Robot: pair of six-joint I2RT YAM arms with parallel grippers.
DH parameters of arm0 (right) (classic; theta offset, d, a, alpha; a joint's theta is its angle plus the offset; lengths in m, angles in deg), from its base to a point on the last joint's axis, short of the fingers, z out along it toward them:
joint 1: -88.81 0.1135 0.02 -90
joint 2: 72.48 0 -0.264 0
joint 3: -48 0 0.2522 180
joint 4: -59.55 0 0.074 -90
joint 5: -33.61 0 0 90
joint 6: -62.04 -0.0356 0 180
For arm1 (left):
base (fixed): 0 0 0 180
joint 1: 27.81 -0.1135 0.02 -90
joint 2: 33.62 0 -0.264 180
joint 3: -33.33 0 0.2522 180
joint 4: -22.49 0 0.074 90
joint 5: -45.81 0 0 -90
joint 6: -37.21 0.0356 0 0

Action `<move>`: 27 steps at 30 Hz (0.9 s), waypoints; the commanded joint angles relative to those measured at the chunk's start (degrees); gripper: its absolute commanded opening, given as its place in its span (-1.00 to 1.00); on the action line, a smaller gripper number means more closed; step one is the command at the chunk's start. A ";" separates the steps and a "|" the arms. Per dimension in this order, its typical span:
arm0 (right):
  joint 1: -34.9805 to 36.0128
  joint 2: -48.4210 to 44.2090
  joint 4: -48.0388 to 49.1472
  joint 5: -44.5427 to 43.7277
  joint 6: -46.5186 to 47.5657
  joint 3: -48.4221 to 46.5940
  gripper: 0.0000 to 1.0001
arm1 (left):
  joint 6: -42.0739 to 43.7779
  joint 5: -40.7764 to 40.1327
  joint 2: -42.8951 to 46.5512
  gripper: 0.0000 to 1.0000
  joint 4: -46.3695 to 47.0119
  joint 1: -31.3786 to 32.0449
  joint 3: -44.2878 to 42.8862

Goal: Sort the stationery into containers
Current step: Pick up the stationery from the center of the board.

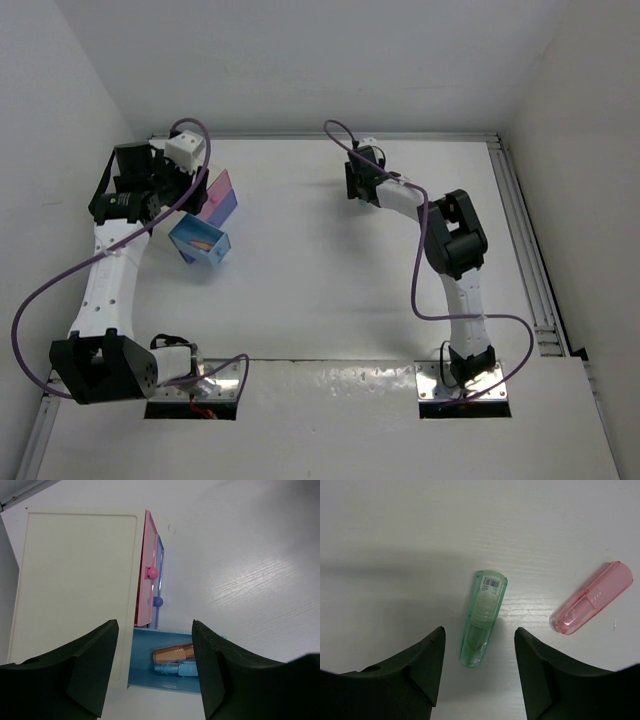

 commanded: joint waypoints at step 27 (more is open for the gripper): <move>-3.55 3.02 0.34 11.89 9.72 -7.67 0.12 | -1.48 1.69 -2.11 0.35 0.10 -0.57 -2.96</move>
